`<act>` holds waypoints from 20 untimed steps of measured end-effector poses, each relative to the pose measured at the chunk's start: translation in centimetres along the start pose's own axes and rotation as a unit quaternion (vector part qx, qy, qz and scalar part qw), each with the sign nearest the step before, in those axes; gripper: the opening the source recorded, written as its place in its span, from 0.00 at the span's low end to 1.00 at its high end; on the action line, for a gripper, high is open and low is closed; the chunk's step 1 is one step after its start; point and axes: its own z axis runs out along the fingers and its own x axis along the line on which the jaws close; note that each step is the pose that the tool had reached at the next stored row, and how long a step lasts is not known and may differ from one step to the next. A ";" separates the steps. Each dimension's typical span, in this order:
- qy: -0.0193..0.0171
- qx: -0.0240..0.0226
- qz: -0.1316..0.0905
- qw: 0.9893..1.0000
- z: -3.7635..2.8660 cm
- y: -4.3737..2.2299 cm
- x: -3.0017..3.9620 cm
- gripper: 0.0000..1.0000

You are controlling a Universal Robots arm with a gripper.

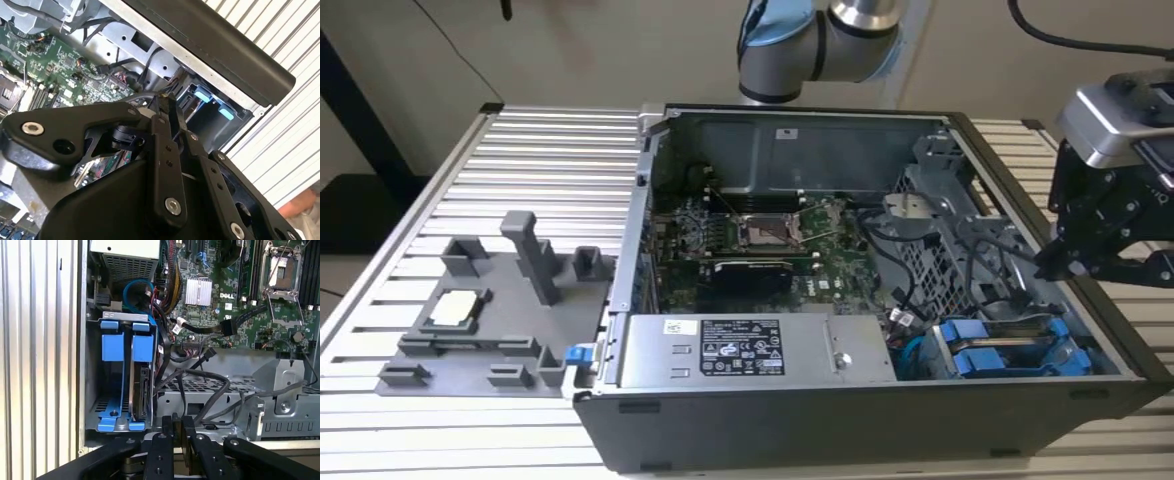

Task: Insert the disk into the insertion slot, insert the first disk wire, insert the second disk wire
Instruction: 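Insert the first disk wire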

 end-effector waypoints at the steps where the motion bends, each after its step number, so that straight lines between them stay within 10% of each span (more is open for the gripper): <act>1: 0.006 0.000 0.000 1.000 0.02 0.00 -0.01 0.19; 9: 0.039 -0.005 -0.001 0.999 0.37 0.01 -0.25 0.19; 20: 0.045 -0.005 -0.001 0.999 1.96 0.49 -0.27 0.19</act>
